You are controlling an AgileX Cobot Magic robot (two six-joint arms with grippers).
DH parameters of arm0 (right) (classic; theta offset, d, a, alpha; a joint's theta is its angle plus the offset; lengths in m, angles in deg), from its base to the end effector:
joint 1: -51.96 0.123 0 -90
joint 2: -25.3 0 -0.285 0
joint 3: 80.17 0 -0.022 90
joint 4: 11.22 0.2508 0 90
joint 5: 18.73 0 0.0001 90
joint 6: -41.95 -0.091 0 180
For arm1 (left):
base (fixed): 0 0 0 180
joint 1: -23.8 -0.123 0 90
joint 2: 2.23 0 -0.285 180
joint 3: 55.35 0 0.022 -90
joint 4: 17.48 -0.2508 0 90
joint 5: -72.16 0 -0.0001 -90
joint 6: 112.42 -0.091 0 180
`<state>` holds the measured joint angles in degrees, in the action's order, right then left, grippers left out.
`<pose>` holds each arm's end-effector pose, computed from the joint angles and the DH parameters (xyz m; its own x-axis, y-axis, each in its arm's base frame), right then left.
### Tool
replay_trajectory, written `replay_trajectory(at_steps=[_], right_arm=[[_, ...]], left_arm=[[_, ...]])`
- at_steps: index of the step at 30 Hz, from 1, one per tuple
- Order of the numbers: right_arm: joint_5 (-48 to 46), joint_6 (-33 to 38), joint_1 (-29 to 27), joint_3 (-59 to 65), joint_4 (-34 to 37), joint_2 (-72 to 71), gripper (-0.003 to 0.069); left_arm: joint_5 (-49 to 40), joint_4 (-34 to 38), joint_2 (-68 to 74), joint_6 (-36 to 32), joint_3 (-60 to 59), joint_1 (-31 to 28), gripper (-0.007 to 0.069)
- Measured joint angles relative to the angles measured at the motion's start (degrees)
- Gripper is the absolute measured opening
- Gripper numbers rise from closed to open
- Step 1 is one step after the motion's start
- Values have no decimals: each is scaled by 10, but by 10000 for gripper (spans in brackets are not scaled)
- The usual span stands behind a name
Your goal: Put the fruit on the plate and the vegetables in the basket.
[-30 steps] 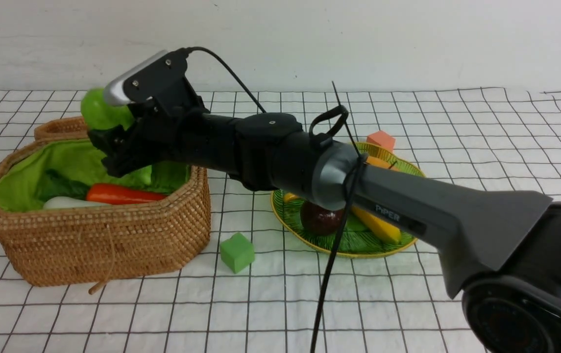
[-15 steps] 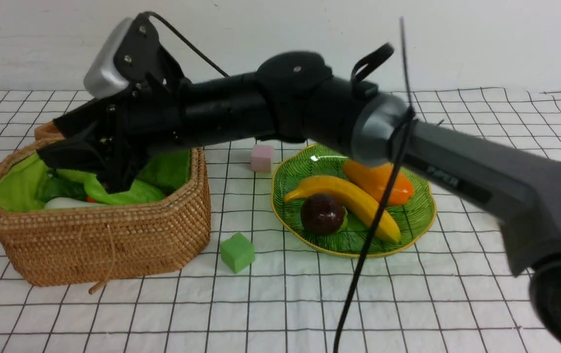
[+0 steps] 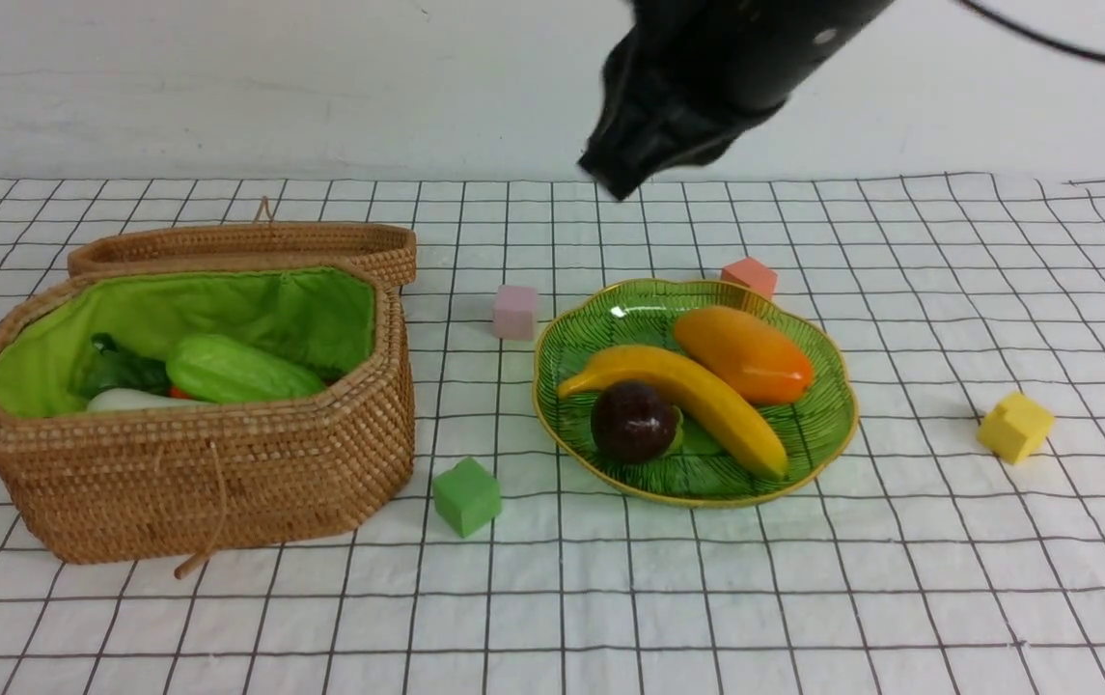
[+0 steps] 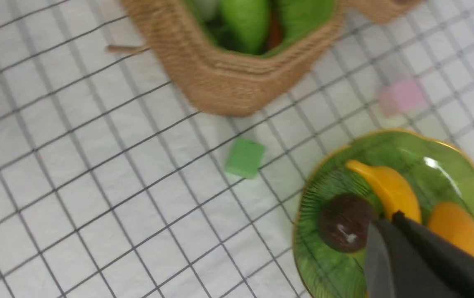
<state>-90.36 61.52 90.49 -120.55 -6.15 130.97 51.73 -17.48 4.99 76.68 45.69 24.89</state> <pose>0.2750 0.2287 0.4560 -0.3376 -0.6618 -0.6694 -0.8092 0.5673 -0.1528 0.0532 -0.0010 0.1714 -0.2852 -0.1528 -0.9462 -0.0264 0.9881 -0.1516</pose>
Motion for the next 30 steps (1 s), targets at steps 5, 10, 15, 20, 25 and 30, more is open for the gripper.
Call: replay_trajectory(at_steps=[5,10,15,20,25,30], right_arm=[[-2,-69,0,123,-19,-115,-6],[-7,-80,0,266,-23,-190,-4],[-7,-81,0,357,-13,-219,-3],[-4,-81,0,375,-10,-219,0],[-2,67,-8,378,-72,-236,4],[28,217,-70,378,-85,-317,7]], left_arm=[[0,0,0,0,0,0,222],[0,0,0,0,0,0,225],[0,0,0,0,0,0,229],[0,0,0,0,0,0,234],[0,0,0,0,0,0,238],[0,0,0,0,0,0,238]])
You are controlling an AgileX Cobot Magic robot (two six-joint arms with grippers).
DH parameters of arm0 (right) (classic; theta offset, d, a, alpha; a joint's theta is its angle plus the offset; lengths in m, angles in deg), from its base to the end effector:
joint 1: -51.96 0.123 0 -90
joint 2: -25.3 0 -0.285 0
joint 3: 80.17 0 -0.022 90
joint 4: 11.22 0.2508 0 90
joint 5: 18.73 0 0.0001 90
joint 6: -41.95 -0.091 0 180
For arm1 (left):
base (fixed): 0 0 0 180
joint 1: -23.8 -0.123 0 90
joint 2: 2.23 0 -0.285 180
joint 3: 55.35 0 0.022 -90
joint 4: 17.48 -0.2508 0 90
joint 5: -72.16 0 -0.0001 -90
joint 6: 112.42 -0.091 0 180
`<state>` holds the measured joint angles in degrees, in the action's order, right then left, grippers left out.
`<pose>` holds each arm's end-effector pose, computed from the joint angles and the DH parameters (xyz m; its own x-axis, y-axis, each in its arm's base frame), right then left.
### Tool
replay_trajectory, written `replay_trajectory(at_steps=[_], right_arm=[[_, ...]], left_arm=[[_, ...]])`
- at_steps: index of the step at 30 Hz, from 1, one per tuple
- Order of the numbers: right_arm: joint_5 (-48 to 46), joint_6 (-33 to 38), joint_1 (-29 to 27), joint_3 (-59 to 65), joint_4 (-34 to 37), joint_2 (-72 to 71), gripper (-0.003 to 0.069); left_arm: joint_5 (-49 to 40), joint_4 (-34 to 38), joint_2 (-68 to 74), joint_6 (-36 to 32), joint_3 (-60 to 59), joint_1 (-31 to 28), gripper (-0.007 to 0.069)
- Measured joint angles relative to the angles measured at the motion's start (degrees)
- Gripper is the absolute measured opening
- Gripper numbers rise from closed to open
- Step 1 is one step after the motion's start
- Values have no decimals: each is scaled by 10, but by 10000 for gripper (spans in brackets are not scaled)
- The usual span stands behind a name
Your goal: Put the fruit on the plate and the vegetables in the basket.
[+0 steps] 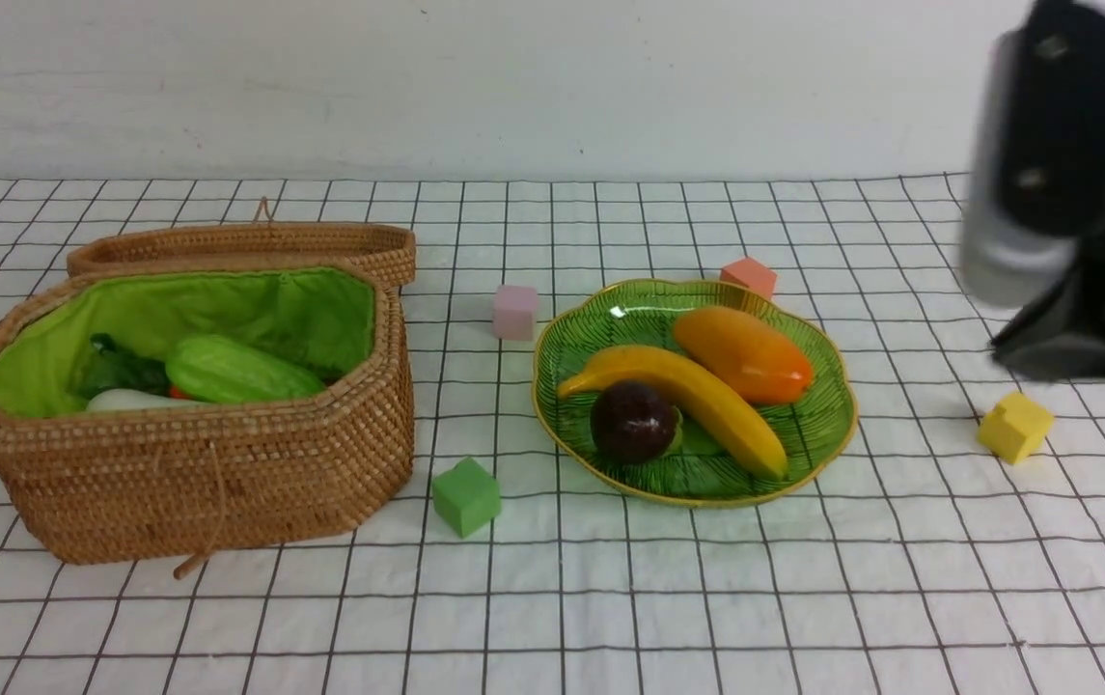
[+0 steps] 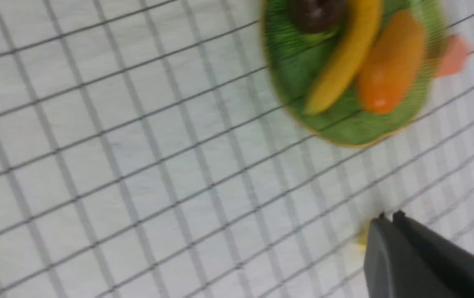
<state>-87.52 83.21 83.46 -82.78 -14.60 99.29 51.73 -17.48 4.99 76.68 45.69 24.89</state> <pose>0.1818 0.1056 0.4281 -0.1506 -0.8832 -0.4442 -0.8046 0.3706 -0.4640 0.0532 -0.0010 0.1714 -0.2852 -0.1528 -0.9462 -0.0264 0.9881 -0.1516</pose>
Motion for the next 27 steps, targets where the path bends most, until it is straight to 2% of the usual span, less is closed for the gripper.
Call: replay_trajectory(at_steps=[1,2,4,5,7,8,10,14,15,18,20,21,22,23,25,27], right_arm=[[11,26,-16,0,0,-19,8],[41,69,-65,0,0,-58,8],[78,105,-133,0,-1,-105,10],[85,108,-140,0,-3,-109,10],[123,124,-218,0,-21,-163,12],[123,125,-222,0,-21,-167,12],[142,114,-267,3,-47,-215,15],[170,-29,-285,36,-55,-274,14],[181,-132,-289,70,-53,-305,15],[210,-331,-288,207,-54,-396,18],[243,-413,-293,311,-56,-457,19],[243,-422,-293,324,-56,-463,19],[286,-484,-302,422,-56,-518,20],[292,-484,-303,434,-56,-525,21],[374,-542,-325,590,-56,-612,22],[429,-557,-339,670,-56,-652,23]], left_arm=[[0,0,0,0,0,0,238],[0,0,0,0,0,0,238],[0,0,0,0,0,0,238],[0,0,0,0,0,0,238],[0,0,0,0,0,0,238],[0,0,0,0,0,0,238],[0,0,0,0,0,0,238],[0,0,0,0,0,0,238],[0,0,0,0,0,0,238],[0,0,0,0,0,0,238],[0,0,0,0,0,0,238],[0,0,0,0,0,0,238],[0,0,0,0,0,0,238],[0,0,0,0,0,0,238],[0,0,0,0,0,0,238],[0,0,0,0,0,0,238]])
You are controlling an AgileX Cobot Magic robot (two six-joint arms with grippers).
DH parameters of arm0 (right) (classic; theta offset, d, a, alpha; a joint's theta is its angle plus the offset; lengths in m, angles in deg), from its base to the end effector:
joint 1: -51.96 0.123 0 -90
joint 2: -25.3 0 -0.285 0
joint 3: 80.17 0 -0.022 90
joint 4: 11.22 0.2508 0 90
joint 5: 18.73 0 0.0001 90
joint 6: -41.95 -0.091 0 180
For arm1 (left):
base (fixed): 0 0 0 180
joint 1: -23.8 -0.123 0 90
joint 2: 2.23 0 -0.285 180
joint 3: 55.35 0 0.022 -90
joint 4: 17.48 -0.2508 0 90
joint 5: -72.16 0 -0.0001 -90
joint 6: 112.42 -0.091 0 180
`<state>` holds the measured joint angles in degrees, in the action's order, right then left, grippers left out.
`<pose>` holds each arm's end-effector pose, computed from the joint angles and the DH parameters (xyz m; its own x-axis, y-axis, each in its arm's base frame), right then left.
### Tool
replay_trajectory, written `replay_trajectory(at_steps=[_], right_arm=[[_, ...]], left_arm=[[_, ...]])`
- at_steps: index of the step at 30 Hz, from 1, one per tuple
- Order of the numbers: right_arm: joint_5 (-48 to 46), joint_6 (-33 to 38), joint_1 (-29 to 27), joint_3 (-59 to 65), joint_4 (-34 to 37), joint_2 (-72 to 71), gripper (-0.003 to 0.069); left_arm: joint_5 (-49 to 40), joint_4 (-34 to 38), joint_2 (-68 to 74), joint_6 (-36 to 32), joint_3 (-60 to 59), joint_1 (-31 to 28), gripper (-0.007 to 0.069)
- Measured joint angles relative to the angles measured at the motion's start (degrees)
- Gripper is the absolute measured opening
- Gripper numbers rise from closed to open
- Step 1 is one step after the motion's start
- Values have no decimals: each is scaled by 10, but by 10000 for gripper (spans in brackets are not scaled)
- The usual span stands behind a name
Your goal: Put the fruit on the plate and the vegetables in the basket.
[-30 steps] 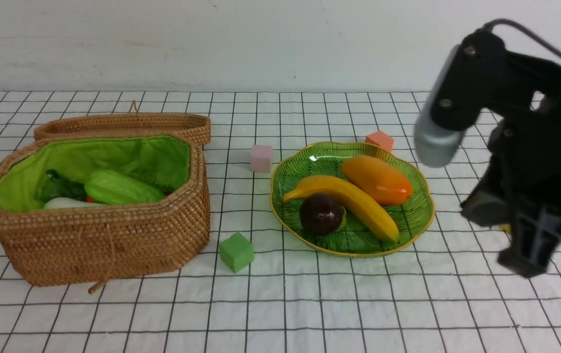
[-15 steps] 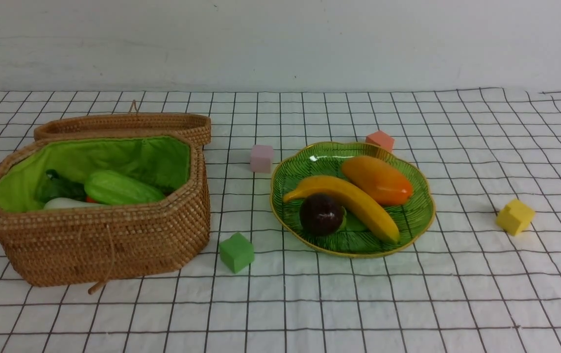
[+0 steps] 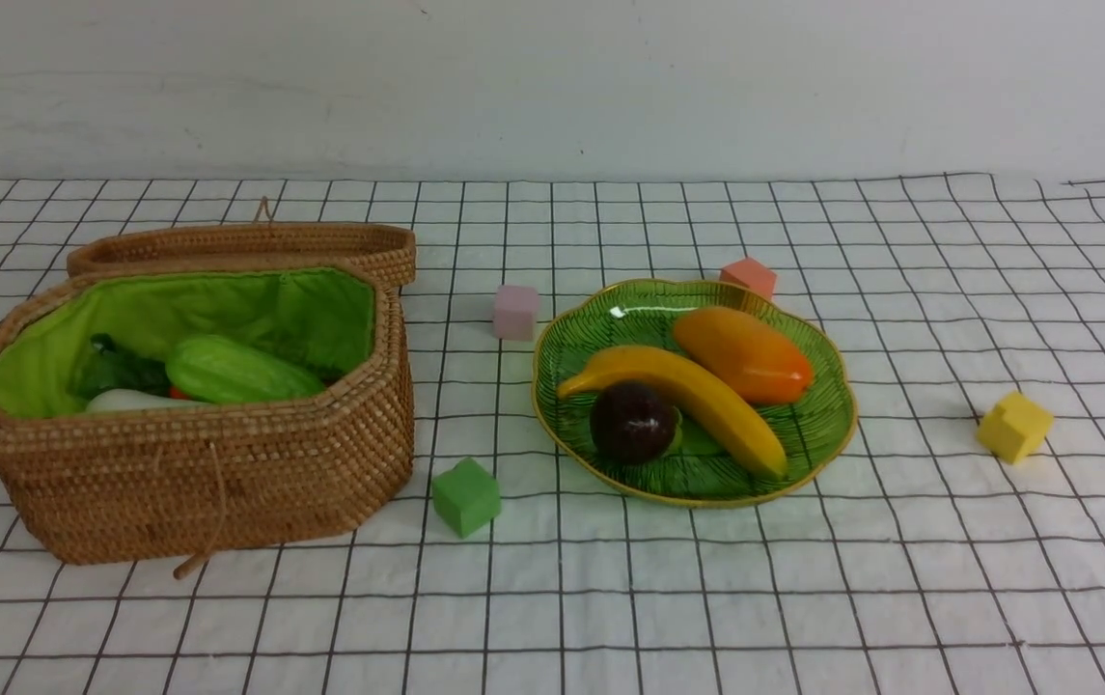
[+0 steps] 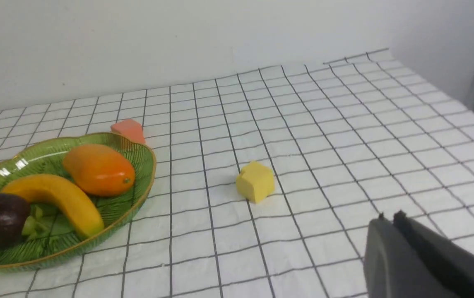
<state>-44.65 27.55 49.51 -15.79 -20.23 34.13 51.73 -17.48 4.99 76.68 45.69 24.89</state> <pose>0.0415 -0.0080 0.2462 -0.1407 0.1153 -0.9833 0.1264 0.9872 0.0977 0.0532 -0.0010 0.1714 -0.2852 -0.1528 -0.9462 -0.0264 0.9881 -0.1516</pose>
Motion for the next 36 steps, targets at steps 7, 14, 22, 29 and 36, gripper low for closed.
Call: replay_trajectory(at_steps=[7,14,22,29,36], right_arm=[[33,1,-14,136,7,-16,28],[38,73,-12,136,48,-16,36],[38,77,-12,136,59,-16,38],[38,77,-12,136,59,-16,42],[39,77,-12,136,59,-16,51]], left_arm=[[1,0,0,0,0,0,238],[0,0,0,0,0,0,238],[0,0,0,0,0,0,238],[0,0,0,0,0,0,238],[0,0,0,0,0,0,238]])
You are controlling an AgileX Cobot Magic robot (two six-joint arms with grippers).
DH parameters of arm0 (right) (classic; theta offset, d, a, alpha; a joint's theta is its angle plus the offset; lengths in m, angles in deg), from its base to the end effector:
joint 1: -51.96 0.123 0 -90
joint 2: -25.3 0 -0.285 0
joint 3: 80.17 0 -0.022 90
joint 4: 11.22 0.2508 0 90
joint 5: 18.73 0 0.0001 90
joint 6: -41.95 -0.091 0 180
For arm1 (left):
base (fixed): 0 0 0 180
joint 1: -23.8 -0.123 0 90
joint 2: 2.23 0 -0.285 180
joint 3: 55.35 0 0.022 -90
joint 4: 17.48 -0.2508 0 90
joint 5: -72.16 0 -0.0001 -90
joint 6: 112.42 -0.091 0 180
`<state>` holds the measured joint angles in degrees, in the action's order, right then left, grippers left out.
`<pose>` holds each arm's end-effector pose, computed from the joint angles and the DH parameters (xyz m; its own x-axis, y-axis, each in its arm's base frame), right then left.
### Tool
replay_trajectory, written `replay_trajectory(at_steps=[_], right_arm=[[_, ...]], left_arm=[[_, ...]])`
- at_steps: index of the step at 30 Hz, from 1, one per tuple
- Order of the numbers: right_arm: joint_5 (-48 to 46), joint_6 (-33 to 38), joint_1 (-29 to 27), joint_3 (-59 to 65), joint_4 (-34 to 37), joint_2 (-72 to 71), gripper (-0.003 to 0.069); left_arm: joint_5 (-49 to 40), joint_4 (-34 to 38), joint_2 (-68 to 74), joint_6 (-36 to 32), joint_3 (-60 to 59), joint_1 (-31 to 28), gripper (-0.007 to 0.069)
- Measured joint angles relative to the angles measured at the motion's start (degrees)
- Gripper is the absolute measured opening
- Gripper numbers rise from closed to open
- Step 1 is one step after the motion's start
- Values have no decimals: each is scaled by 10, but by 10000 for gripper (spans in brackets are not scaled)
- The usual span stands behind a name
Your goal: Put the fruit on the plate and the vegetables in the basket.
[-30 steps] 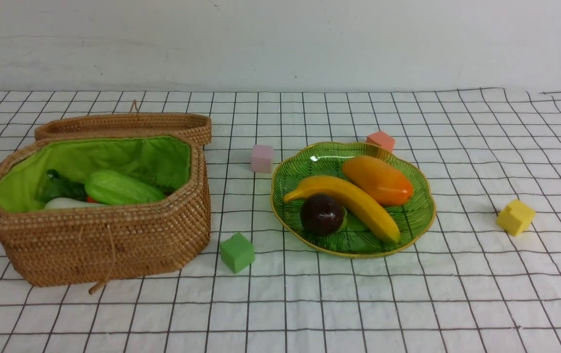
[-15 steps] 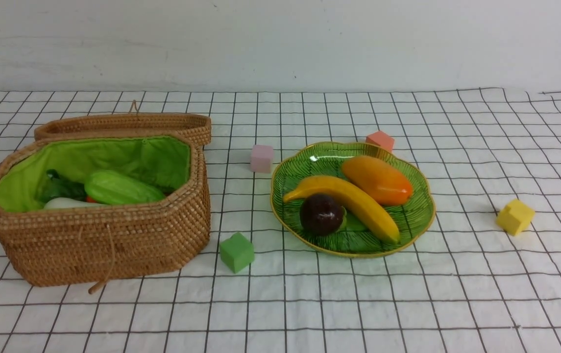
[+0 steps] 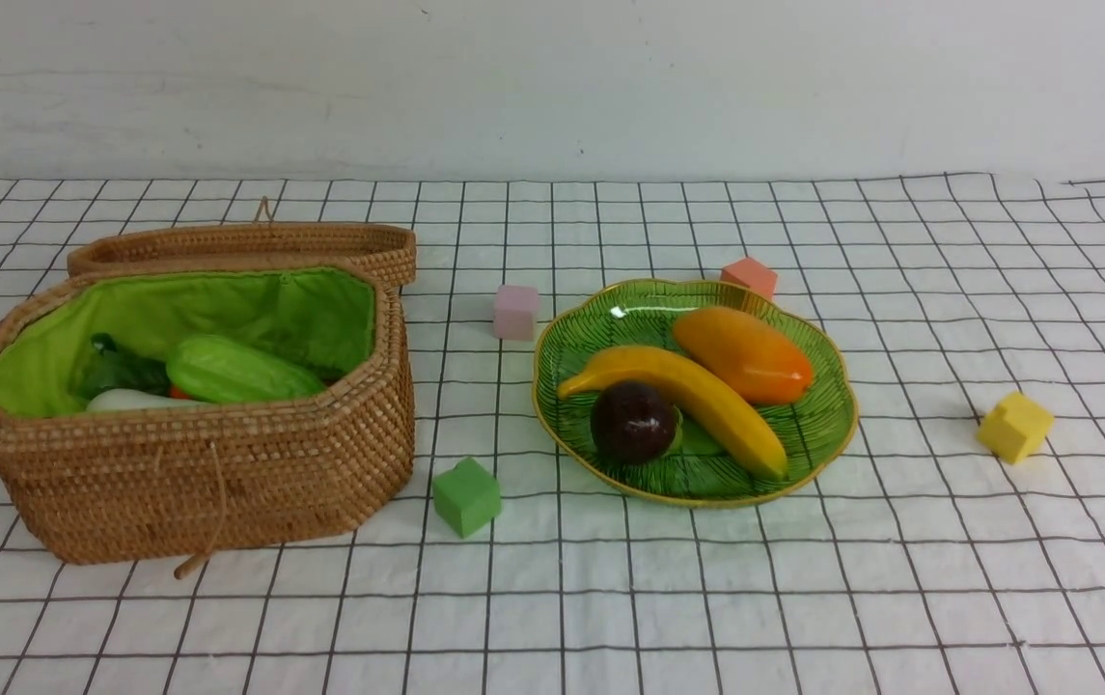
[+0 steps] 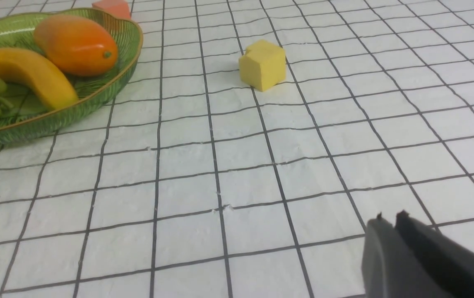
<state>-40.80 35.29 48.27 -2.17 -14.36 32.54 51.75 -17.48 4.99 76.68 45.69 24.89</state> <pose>0.0520 -0.0052 0.1745 -0.2903 0.0842 -0.9532 0.1032 0.9931 0.0563 0.0532 -0.0010 0.1714 -0.2849 -0.1528 -0.9463 -0.0264 0.9881 -0.1516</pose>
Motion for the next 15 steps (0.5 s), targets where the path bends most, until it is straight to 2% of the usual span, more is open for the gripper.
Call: replay_trajectory(at_steps=[15], right_arm=[[0,0,0,0,2,0,71]], left_arm=[[2,-5,0,0,0,17,238]])
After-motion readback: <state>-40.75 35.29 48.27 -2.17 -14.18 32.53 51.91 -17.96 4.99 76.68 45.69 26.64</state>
